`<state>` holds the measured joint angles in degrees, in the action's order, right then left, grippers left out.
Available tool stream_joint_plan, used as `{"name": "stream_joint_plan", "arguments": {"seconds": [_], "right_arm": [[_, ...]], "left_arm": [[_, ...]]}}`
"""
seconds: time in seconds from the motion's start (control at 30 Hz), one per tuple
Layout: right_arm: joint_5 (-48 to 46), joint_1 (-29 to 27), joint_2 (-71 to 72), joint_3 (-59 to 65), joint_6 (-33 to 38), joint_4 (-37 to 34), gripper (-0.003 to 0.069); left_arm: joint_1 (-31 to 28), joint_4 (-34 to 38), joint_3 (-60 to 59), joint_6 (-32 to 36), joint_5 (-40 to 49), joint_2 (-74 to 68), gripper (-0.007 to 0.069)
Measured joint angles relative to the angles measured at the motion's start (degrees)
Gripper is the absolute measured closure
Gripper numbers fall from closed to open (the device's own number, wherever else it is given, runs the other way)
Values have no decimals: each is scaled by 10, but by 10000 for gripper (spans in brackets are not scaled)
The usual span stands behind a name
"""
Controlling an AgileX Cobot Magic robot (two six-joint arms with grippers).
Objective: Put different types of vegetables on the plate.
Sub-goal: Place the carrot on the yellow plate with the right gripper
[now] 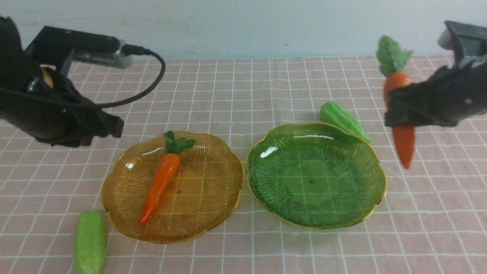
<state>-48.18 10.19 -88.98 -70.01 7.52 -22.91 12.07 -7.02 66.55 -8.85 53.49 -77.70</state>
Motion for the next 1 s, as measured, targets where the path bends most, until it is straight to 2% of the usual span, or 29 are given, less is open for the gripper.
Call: {"name": "stream_joint_plan", "arguments": {"seconds": [0.1, 0.17, 0.23, 0.37, 0.5, 0.63, 0.73, 0.87, 1.0], "right_arm": [[30, 79, -24, 0, 41, -70, 423], [70, 151, -66, -4, 59, -121, 423], [87, 195, -112, -23, 65, -137, 423], [86, 242, -193, -91, 65, -145, 423], [63, 270, -280, -190, 45, -146, 423], [31, 278, -336, -254, 19, -146, 421], [22, 278, -352, -275, -17, -141, 364], [15, 278, -353, -294, -40, -123, 258], [-16, 277, -353, -319, -44, -86, 188]], "left_arm": [[0, -1, -80, -30, -1, 38, 627], [0, -1, -129, -50, -4, 57, 627], [0, 1, -161, -64, -6, 68, 626], [-8, 14, -187, -72, -1, 78, 624], [-38, 34, -187, -68, 3, 78, 624], [-40, 56, -187, -66, 8, 78, 621], [-40, 65, -187, -66, 24, 78, 600], [-40, 65, -187, -65, 30, 78, 515], [-41, 65, -187, -65, 27, 78, 364]]}}
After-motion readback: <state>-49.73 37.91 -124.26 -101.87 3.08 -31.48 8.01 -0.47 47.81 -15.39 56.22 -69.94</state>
